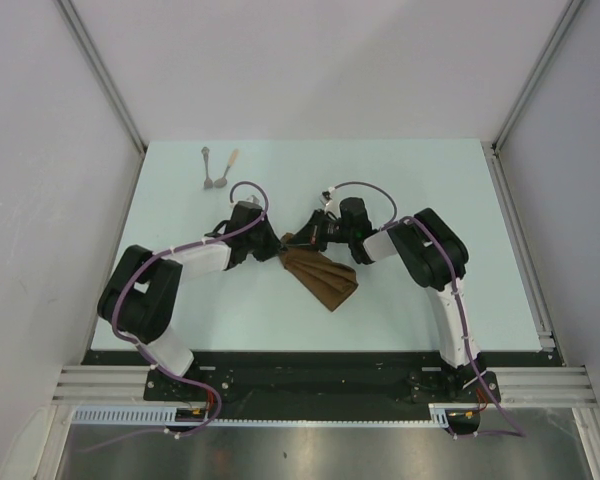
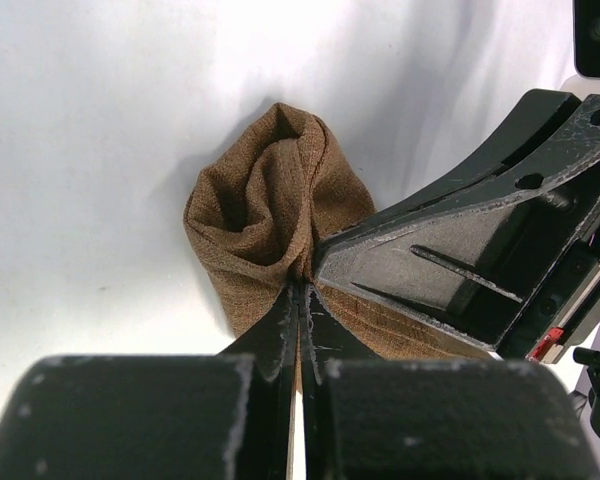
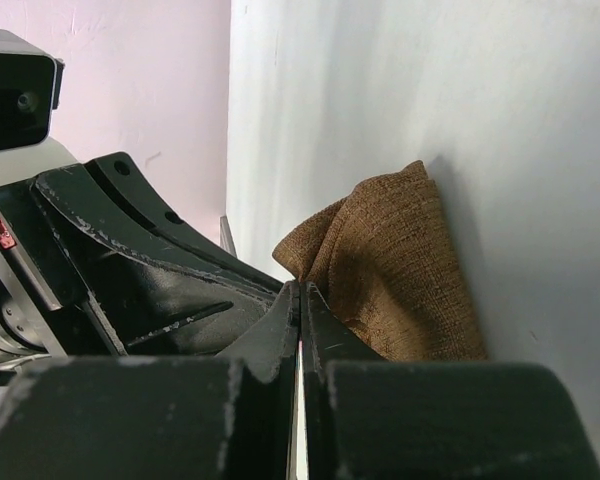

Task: Fold the napkin into a case and place the utensils inside
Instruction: Stuff the top corner of the smaller-rectangle-folded napkin at the center of the board.

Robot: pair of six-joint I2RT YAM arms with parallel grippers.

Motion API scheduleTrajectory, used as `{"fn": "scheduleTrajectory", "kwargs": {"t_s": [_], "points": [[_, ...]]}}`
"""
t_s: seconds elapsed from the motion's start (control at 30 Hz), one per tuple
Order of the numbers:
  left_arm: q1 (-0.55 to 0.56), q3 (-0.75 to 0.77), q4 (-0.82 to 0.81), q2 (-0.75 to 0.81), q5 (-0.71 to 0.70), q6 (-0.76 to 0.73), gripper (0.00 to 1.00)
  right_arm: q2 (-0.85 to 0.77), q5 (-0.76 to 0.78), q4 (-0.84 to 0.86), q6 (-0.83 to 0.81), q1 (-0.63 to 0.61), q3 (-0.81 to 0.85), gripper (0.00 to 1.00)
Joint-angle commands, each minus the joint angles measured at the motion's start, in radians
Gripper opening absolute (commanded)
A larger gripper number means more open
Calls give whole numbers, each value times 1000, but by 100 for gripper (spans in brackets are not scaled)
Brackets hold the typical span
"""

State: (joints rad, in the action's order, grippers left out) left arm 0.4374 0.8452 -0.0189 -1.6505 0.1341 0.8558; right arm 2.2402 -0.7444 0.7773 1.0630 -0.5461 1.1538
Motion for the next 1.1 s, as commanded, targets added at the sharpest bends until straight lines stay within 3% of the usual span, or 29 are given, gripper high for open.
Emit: {"fn": "scheduleTrajectory", "kwargs": {"t_s": [0.0, 0.33, 1.07], "points": [[-5, 5, -46, 58, 2, -8, 0, -14, -56, -13, -40, -2, 12, 0], [-8, 6, -29, 35, 7, -1, 0, -113, -56, -93, -110, 54, -22, 0], [-8, 14, -35, 44, 16, -6, 0, 16, -64, -75, -100, 5, 66, 0]]}}
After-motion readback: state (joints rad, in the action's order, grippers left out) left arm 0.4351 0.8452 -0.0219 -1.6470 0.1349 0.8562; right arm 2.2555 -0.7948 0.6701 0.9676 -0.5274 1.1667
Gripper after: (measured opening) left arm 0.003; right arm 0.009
